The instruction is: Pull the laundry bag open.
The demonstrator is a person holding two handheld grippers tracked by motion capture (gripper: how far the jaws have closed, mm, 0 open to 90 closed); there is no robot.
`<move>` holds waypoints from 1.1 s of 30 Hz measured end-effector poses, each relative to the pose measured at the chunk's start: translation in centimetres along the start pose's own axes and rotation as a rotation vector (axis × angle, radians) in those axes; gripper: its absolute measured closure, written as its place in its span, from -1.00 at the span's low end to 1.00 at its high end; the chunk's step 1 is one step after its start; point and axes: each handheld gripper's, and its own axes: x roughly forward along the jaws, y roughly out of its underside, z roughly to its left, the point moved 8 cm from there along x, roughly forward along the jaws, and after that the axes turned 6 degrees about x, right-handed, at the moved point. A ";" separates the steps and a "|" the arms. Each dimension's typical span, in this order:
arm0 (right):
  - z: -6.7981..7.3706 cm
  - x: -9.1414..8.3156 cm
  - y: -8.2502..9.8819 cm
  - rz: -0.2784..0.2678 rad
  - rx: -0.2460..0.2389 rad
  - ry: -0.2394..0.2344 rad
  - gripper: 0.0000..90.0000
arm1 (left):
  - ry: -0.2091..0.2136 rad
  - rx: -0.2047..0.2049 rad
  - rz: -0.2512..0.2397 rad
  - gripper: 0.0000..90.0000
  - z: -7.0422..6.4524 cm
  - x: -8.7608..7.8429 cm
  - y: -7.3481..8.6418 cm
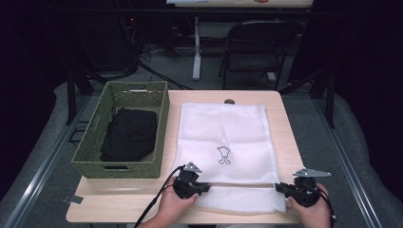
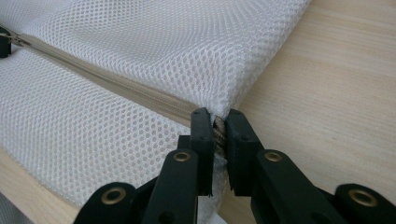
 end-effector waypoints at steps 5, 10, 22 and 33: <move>-0.1 0.0 0.0 -0.002 -0.003 0.007 0.85 | 0.002 -0.006 0.000 0.94 0.3 -0.4 0.3; 0.0 -0.1 0.0 -0.001 0.001 -0.001 0.85 | -0.001 -0.007 -0.002 0.94 0.4 -0.6 0.5; 0.2 0.0 0.0 0.001 -0.004 -0.006 0.85 | -0.004 -0.002 0.003 0.94 0.5 -0.8 0.7; 0.3 0.0 0.0 0.004 -0.009 -0.010 0.85 | -0.030 -0.004 0.001 0.94 0.7 -0.9 0.8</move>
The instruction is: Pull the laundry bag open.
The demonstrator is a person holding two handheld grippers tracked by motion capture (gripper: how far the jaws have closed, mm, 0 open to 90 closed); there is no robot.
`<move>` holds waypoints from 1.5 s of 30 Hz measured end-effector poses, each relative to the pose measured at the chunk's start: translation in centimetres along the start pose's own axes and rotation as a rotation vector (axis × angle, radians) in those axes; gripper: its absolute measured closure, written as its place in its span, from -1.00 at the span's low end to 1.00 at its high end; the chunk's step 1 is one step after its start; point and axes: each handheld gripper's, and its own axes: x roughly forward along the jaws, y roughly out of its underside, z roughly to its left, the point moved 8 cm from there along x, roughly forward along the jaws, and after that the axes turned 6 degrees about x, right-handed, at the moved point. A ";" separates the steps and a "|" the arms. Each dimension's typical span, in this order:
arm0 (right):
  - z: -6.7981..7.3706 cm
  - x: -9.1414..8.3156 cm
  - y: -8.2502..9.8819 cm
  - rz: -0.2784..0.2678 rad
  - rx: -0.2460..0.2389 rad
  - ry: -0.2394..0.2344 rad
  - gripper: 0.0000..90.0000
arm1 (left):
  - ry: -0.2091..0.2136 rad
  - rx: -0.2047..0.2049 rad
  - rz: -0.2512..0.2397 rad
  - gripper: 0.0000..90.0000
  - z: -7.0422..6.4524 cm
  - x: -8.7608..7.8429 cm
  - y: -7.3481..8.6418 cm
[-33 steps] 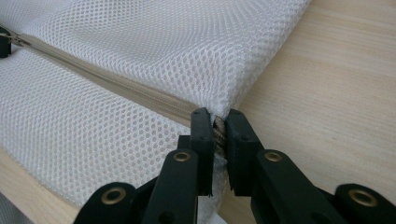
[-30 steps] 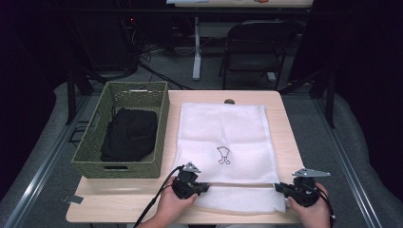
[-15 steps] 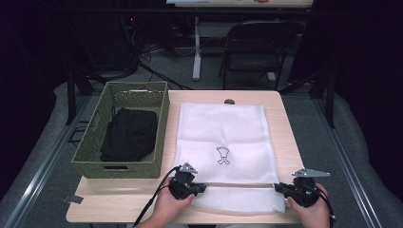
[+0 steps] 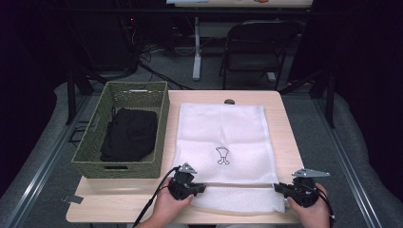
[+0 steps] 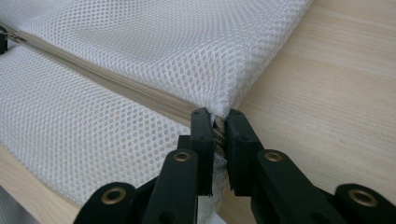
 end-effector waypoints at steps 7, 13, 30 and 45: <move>-0.5 -0.1 0.0 -0.006 0.014 0.008 0.85 | 0.000 -0.024 -0.011 0.94 0.5 -0.6 0.4; -0.3 0.0 0.0 -0.005 0.004 0.015 0.85 | -0.005 -0.012 -0.005 0.94 0.6 -0.9 0.5; 0.1 0.1 0.0 0.002 -0.005 0.006 0.85 | 0.000 -0.027 -0.011 0.94 0.8 -1.1 0.7; -0.4 0.0 0.0 0.002 -0.003 0.025 0.85 | -0.018 -0.059 -0.014 0.94 1.7 -1.9 1.4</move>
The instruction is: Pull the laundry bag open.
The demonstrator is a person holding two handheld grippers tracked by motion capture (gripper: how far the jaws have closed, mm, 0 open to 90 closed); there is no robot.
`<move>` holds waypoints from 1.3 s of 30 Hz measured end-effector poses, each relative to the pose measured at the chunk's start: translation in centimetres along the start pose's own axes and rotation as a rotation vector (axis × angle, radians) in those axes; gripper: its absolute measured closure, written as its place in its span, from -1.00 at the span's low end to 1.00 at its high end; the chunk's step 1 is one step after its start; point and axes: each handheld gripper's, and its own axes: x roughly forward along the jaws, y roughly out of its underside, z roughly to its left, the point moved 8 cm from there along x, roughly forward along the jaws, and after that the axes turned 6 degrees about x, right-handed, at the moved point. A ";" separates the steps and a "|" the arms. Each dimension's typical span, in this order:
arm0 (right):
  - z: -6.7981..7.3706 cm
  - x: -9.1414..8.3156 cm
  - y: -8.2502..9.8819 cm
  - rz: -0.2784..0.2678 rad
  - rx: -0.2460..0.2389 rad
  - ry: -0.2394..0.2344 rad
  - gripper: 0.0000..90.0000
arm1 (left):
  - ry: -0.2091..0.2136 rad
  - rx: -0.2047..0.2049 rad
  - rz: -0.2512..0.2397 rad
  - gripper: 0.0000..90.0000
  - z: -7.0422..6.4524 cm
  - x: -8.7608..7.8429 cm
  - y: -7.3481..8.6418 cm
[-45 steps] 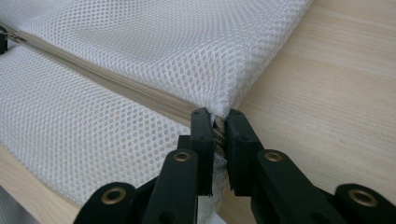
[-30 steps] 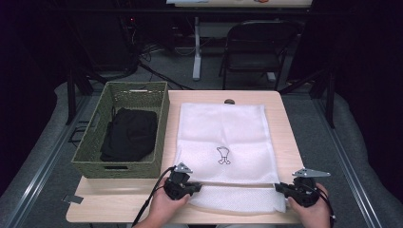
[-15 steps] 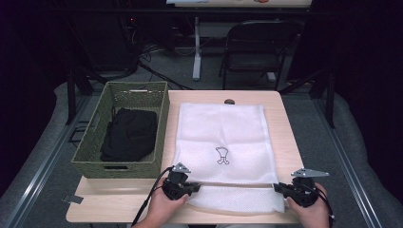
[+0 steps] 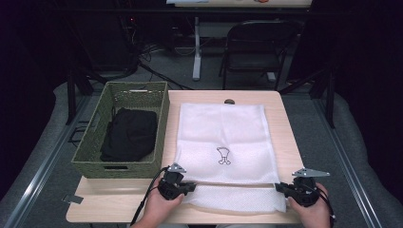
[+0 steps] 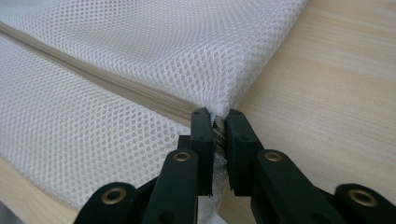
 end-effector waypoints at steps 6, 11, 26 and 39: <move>-0.2 0.0 0.0 -0.004 0.002 0.010 0.85 | -0.024 0.001 -0.001 0.94 0.6 -0.6 0.4; -0.1 0.0 0.0 0.000 -0.002 0.006 0.85 | -0.027 0.003 -0.003 0.94 0.5 -0.9 0.4; -0.5 -0.1 0.0 -0.004 0.005 0.017 0.85 | -0.067 -0.022 -0.002 0.94 1.8 -2.3 1.6; -1.4 -0.3 0.0 -0.006 0.020 0.040 0.85 | -0.143 -0.053 -0.014 0.94 3.6 -5.3 3.8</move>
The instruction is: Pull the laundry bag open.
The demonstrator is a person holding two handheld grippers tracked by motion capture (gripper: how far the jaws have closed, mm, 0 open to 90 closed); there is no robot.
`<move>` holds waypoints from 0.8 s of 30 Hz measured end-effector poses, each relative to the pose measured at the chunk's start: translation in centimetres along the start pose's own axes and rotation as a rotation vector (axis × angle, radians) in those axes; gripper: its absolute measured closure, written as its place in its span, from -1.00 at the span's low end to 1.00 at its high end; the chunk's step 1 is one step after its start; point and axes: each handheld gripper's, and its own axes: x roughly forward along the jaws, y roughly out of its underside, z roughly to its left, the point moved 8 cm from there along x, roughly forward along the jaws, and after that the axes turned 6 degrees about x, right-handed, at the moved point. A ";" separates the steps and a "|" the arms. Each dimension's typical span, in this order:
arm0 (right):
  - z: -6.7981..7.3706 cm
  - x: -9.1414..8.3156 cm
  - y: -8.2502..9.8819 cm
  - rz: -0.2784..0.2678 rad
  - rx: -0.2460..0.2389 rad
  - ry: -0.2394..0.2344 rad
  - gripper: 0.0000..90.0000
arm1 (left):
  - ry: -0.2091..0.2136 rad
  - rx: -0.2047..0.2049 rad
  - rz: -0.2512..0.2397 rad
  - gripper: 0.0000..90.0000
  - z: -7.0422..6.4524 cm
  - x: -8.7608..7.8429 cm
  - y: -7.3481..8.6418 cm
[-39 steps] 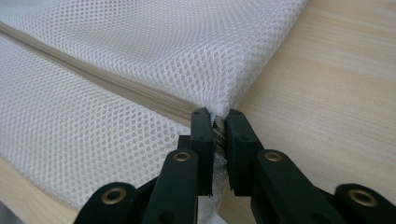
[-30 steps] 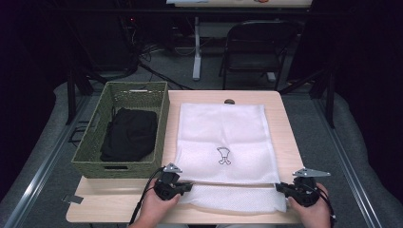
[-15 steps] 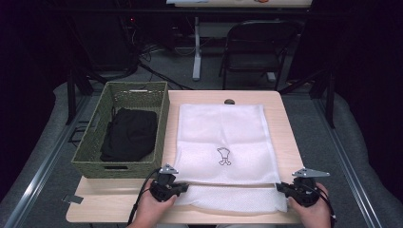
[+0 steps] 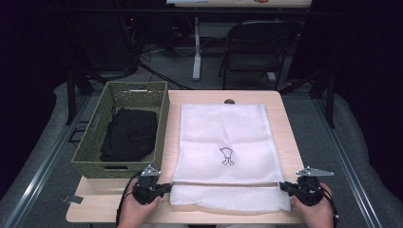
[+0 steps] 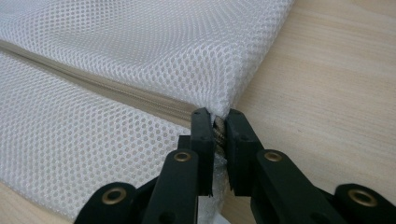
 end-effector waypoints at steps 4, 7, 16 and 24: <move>0.3 0.1 0.0 0.000 -0.013 -0.003 0.85 | -0.008 0.010 0.002 0.94 0.2 -0.4 0.3; 0.4 0.1 0.0 0.003 -0.007 -0.017 0.85 | -0.002 -0.006 0.000 0.94 0.4 -0.5 0.5; 0.8 0.2 0.1 0.004 -0.017 -0.027 0.85 | 0.000 -0.016 0.008 0.94 0.3 -0.7 1.1; 1.1 0.4 0.4 0.020 -0.012 -0.052 0.83 | 0.016 -0.024 0.012 0.93 0.5 -1.0 1.6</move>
